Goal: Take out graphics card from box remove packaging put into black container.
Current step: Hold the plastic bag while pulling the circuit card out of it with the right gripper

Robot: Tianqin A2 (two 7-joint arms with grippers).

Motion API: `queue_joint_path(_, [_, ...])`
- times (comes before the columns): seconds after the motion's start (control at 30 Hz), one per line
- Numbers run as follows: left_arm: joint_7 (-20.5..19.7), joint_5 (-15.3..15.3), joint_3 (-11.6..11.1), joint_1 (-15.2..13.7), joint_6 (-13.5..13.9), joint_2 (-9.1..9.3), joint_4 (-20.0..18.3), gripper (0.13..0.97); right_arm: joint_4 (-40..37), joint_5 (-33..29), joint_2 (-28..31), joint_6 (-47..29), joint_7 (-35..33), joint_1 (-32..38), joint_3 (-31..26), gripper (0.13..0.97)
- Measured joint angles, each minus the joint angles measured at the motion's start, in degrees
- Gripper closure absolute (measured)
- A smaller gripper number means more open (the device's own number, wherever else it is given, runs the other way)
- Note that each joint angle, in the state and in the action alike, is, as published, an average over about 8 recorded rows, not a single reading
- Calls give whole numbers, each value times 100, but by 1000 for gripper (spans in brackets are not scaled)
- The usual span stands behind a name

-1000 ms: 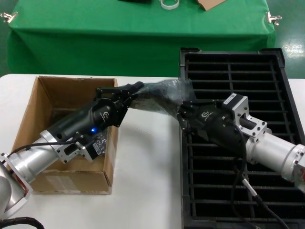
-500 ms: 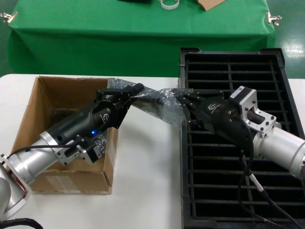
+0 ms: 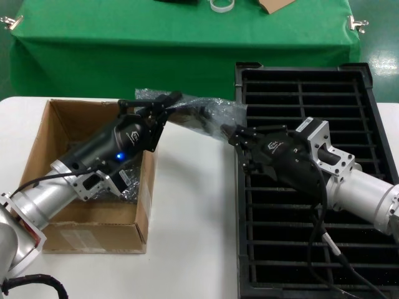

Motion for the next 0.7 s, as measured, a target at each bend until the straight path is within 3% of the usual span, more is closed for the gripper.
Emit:
queue_joint_path(0.2, [-282,-14,-13,-27,9,-13,-12,958,-58,68,0,-61,-46,-3,19,962])
queue_joint_path(0.7, [-776,46,65,60,425,41,-119,958,-87,185,24,-120,-155,-18,79,962])
